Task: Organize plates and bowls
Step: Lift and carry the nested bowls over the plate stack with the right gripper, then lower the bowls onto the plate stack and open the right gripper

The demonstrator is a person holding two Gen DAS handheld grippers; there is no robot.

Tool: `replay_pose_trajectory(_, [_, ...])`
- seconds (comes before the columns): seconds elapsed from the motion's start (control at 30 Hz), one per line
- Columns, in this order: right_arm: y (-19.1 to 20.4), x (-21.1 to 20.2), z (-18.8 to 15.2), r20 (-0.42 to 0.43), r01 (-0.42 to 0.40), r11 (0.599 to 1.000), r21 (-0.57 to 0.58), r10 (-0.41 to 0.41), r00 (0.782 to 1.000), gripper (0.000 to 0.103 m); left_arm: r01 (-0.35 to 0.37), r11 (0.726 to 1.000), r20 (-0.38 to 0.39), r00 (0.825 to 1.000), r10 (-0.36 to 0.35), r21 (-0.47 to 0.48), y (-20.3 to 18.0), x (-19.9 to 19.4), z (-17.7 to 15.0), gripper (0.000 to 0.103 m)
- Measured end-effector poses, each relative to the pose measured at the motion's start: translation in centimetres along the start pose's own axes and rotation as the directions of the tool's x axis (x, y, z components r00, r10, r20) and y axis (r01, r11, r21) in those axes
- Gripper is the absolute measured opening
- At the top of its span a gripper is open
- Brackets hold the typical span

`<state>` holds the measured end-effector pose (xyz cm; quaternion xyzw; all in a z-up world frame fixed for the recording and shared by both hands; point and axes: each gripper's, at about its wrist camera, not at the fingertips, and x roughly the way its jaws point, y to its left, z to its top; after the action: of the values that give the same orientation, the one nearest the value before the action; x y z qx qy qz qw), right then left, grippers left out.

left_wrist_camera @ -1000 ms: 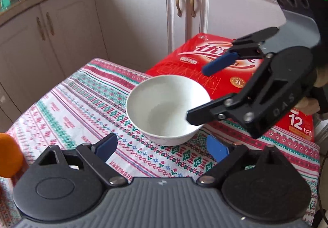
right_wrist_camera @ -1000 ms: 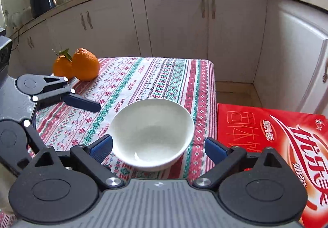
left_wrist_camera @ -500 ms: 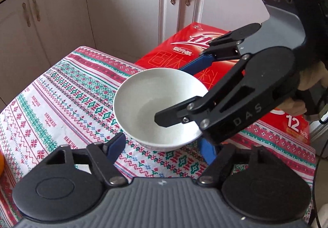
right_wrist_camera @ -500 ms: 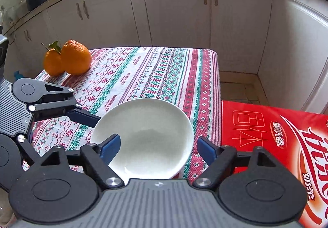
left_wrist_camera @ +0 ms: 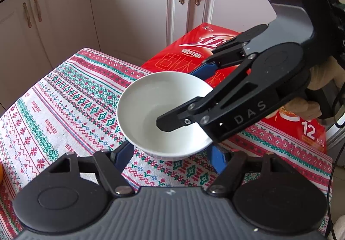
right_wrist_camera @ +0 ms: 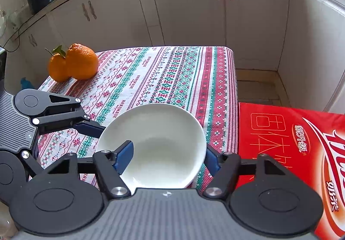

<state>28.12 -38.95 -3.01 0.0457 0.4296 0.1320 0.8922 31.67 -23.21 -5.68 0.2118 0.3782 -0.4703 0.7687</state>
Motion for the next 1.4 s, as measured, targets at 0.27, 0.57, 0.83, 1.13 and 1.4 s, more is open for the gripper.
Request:
replay_pose_trajectory(0.27, [1.0,-1.2,0.0,0.009,-0.010,1.000,-0.018,0.010,1.000,0.074,-0.008,1.000,-0.008,1.000,0.008,0.007,-0.5,-0.9,-0.2,0.074])
replay_pose_trajectory(0.57, [2.4,-3.5,0.1,0.036,-0.041,0.999,-0.014,0.041,0.999,0.074,-0.041,0.999,0.019,0.999,0.040,0.028,-1.8,-4.2,-0.4,0.074])
replay_pose_trajectory(0.83, [5.1,-6.5,-0.1,0.059,-0.075,0.996,-0.048,0.078,0.995,0.074,-0.078,0.997,0.043,0.996,0.077,0.017,-3.2,-8.2,-1.2,0.074])
replay_pose_trajectory(1.13, [9.0,-9.3,-1.1,0.077,-0.104,0.990,-0.098,0.111,0.991,0.074,-0.103,0.994,0.062,0.993,0.105,-0.043,-5.1,-12.6,-3.3,0.074])
replay_pose_trajectory(1.4, [12.5,-11.2,-2.8,0.082,-0.139,0.979,-0.152,0.153,0.985,0.074,-0.143,0.987,0.066,0.987,0.148,-0.070,-6.8,-16.1,-5.8,0.074])
